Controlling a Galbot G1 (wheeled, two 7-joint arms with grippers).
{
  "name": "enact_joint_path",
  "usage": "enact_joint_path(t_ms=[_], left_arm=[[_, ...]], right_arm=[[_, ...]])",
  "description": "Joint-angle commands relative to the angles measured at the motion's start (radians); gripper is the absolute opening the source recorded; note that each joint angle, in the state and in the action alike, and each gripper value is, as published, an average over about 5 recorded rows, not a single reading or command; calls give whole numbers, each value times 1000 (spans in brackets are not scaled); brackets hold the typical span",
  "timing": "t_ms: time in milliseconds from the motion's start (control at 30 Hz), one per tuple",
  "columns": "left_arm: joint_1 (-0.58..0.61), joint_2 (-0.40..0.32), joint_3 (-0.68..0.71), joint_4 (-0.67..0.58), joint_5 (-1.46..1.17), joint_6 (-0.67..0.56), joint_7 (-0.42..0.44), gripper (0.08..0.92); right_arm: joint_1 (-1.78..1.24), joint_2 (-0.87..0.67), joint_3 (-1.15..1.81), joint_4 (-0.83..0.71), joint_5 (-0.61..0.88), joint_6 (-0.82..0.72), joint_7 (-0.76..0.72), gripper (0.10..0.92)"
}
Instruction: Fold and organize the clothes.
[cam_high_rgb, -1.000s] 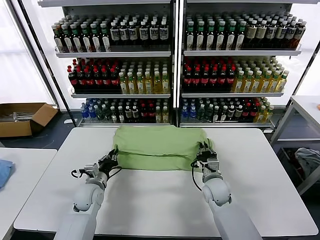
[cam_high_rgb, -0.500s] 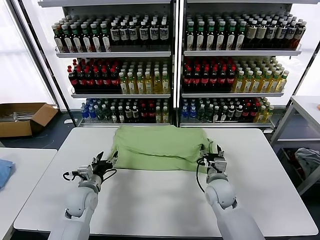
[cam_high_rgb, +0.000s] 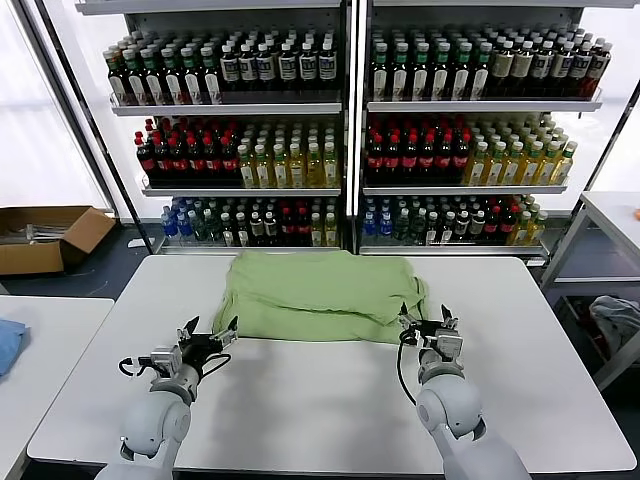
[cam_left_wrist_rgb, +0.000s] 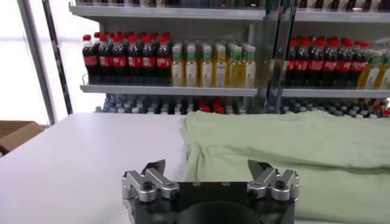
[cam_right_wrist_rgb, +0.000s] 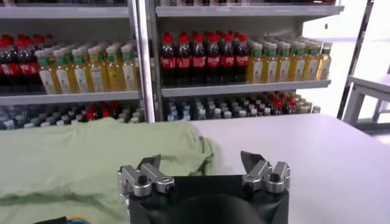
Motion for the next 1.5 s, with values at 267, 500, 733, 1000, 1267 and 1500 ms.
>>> enact_joint_path(t_ms=[267,500,733,1000,1267,1500], left_arm=[[9,55,0,-9,-8,33,0,823],[-33,77,30,57,-5,36,-3,823],[-64,87,51,122,-3,42,-2,822],[-57,83,64,143,6,43,-1,653],[-53,78,67,151,16,46,15,419],[-17,64,75,115,38,40,53,220]], right_arm=[[-67,-14,2,39,30,-74,25,823],[-49,-21,-9,5,37,-86,22,823],[-45,-19,-10,-30,38,-93,21,782],[-67,-14,-7,-54,31,-77,5,551],[-89,-10,-10,-48,18,-71,-6,326],[-102,-5,-7,-40,11,-68,-6,139]])
